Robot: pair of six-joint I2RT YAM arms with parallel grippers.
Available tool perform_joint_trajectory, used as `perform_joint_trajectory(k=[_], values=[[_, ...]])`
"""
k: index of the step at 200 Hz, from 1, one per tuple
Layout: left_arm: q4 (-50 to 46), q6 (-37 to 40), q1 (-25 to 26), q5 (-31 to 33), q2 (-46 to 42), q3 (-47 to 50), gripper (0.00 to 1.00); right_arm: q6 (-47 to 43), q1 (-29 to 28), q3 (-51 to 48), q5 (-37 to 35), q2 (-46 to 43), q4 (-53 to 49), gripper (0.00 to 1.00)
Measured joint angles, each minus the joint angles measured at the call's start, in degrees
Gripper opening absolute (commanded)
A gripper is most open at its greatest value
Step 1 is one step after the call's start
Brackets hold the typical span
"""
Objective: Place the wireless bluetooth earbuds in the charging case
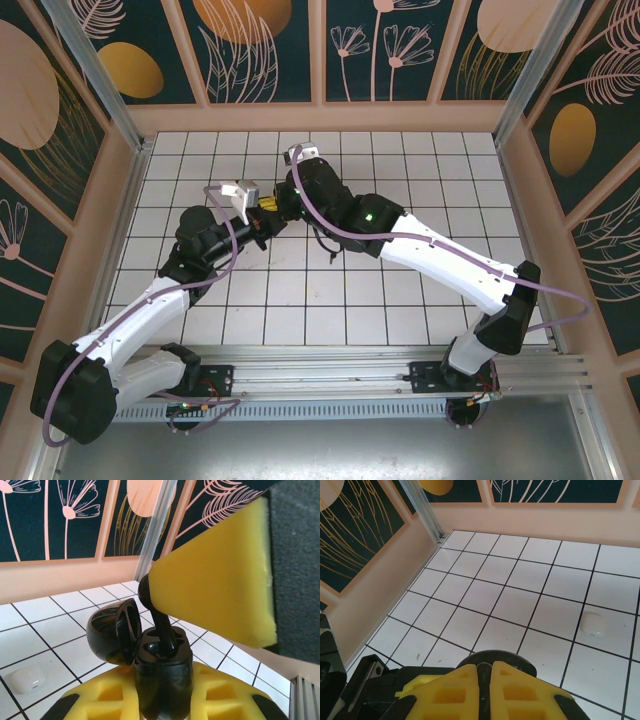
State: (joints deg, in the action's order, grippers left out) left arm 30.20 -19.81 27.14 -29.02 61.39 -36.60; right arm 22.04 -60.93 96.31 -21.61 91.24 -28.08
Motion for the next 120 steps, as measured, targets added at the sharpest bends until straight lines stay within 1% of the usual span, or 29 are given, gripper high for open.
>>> perform_joint_trajectory(k=[48,120], values=[[-0.70,-1.70,0.00,-0.04,1.27,-2.01,0.08,-0.72,-0.02,0.02,-0.46,0.00,0.87,0.09],[-1.03,-1.92,0.00,-0.07,2.91,-4.15,0.08,-0.72,0.20,0.02,-1.51,-0.24,1.86,0.14]])
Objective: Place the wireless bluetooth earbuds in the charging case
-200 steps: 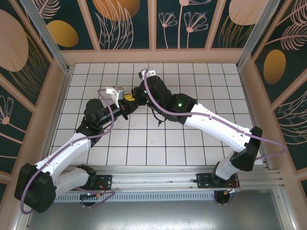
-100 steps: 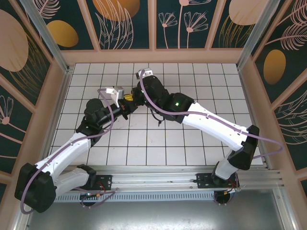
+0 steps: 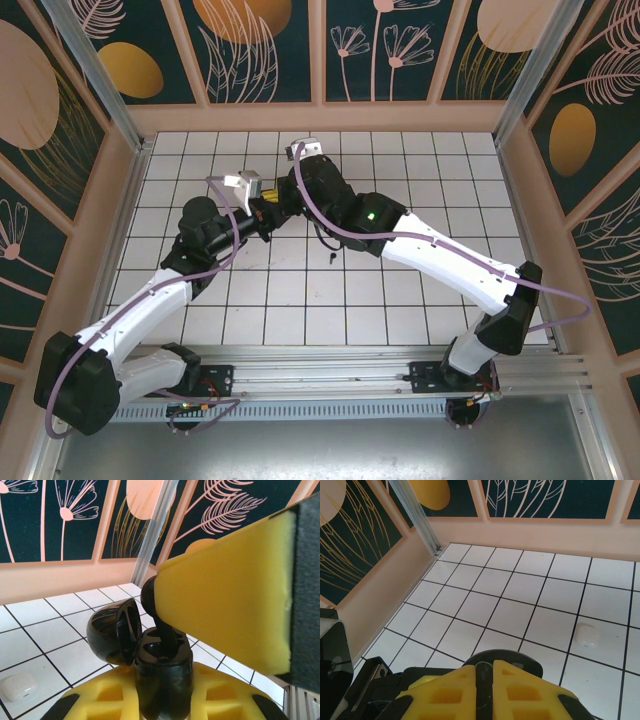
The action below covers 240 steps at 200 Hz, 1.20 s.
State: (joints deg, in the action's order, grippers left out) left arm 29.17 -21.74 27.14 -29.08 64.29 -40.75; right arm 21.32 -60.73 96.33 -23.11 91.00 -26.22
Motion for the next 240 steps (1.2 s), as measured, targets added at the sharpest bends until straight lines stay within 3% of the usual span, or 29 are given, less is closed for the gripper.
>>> perform_joint_trajectory(k=[90,149,240], values=[[0.66,0.04,0.00,0.68,1.36,-1.68,0.08,0.22,-0.20,0.00,1.11,-0.50,-0.04,0.16],[1.64,0.46,0.02,0.70,1.36,-2.45,0.08,1.60,-0.24,0.00,2.19,-1.51,0.09,0.29],[5.20,0.66,0.00,0.66,1.33,-2.99,0.08,4.52,-0.39,3.65,3.80,-4.37,-3.67,0.41]])
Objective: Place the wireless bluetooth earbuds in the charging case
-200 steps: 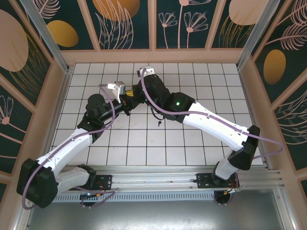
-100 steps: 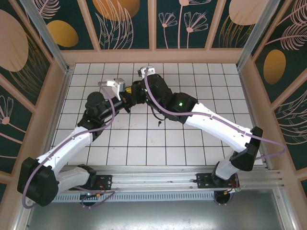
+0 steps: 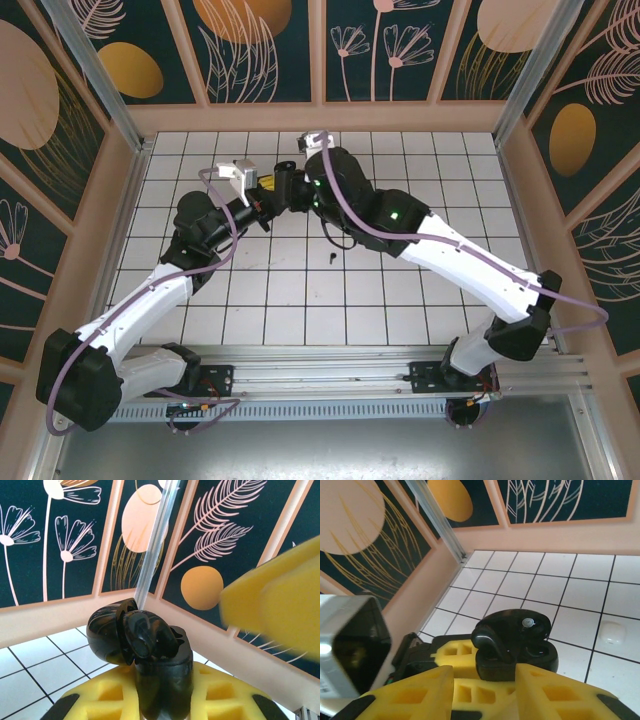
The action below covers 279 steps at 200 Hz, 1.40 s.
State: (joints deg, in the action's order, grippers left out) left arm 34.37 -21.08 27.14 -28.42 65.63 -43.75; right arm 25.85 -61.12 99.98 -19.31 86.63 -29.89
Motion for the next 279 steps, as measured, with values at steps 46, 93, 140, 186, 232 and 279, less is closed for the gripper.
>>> perform_joint_trajectory(k=[46,93,140,186,232,279], values=[[0.28,0.02,0.00,-0.87,0.00,0.00,0.08,0.22,0.31,0.00,1.09,-4.42,0.42,0.43],[0.59,1.81,0.00,-2.84,0.02,0.02,0.09,-0.04,5.92,-2.45,10.12,-6.73,3.52,0.34],[-1.25,7.19,0.00,-6.47,-0.02,0.15,0.13,-3.06,13.29,-3.37,24.26,-6.71,3.65,0.27],[-2.69,12.68,0.00,-11.13,-0.74,2.21,0.14,-11.26,14.62,-3.26,35.30,-6.62,0.52,0.26],[-2.71,16.37,0.00,-16.15,-0.74,2.62,0.14,-18.27,14.64,-1.55,39.34,-3.78,-5.22,0.27],[-2.97,17.88,0.00,-19.21,-0.31,2.62,0.14,-23.63,14.64,2.40,38.99,0.57,-12.63,0.26]])
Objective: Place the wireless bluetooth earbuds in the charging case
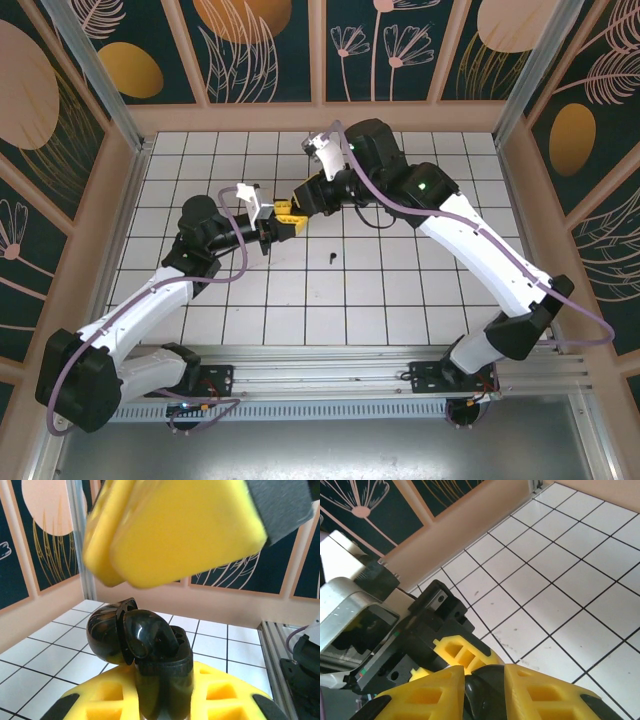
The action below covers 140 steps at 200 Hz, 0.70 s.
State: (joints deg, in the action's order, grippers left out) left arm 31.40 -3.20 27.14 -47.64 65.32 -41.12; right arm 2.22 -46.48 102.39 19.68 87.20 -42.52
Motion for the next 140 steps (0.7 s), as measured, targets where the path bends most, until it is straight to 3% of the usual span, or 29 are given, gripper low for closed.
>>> perform_joint_trajectory(k=[140], values=[[-3.41,2.19,0.00,-0.42,0.00,-0.02,0.13,-2.80,-0.02,0.52,0.94,1.38,-3.87,0.27]])
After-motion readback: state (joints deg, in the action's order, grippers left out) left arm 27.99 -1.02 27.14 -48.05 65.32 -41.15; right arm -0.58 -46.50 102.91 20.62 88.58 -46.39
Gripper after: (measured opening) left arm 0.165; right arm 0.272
